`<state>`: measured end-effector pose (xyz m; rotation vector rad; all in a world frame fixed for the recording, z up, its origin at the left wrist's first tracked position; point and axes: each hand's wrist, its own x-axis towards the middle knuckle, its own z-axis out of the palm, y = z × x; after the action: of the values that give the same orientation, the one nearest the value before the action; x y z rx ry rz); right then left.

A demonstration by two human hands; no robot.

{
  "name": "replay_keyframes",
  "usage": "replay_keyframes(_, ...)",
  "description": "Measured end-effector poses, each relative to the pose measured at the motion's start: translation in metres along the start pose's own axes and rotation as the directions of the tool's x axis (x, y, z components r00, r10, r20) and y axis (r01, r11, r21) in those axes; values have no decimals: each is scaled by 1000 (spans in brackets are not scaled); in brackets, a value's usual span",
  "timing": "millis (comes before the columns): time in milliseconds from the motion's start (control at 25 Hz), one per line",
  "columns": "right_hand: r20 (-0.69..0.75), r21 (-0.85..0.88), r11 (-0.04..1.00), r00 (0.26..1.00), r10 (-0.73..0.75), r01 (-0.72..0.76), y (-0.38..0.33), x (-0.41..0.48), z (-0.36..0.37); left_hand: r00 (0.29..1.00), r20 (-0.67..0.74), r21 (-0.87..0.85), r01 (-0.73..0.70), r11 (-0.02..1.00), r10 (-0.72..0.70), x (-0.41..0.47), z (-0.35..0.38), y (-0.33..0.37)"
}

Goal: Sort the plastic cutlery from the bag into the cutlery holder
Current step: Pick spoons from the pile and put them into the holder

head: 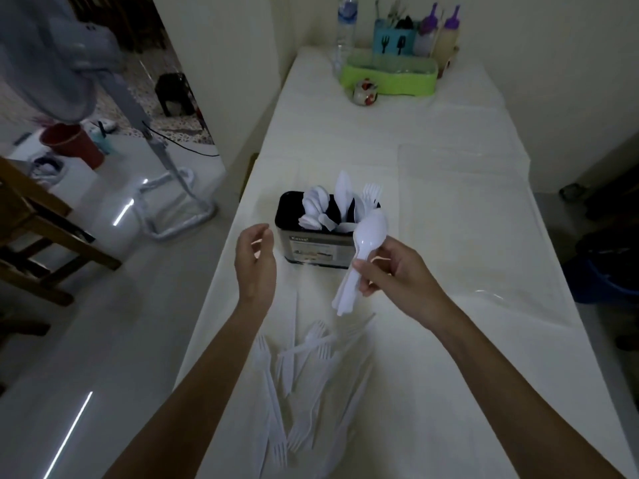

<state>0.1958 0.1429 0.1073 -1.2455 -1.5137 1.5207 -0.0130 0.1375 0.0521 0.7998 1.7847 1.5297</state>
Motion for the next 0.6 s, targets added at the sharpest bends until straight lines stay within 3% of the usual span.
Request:
replay_keyframes(160, -37, -11, 984, 983, -178, 178, -31, 37, 19, 986, 129, 15, 108, 994, -109, 43, 16, -3)
replay_keyframes(320, -74, -221, 934, 950, -304, 282, -37, 67, 33, 973, 225, 30, 51, 998, -56, 57, 28, -13)
replay_keyframes(440, -76, -461, 818, 903, -423, 344, -34, 80, 32, 967, 255, 9, 9, 1000, -11, 56, 26, -19)
replay_keyframes(600, -39, -556, 743, 882, -470, 372, -21, 82, 40, 962, 271, 18, -38, 999, 31, 55, 24, -20)
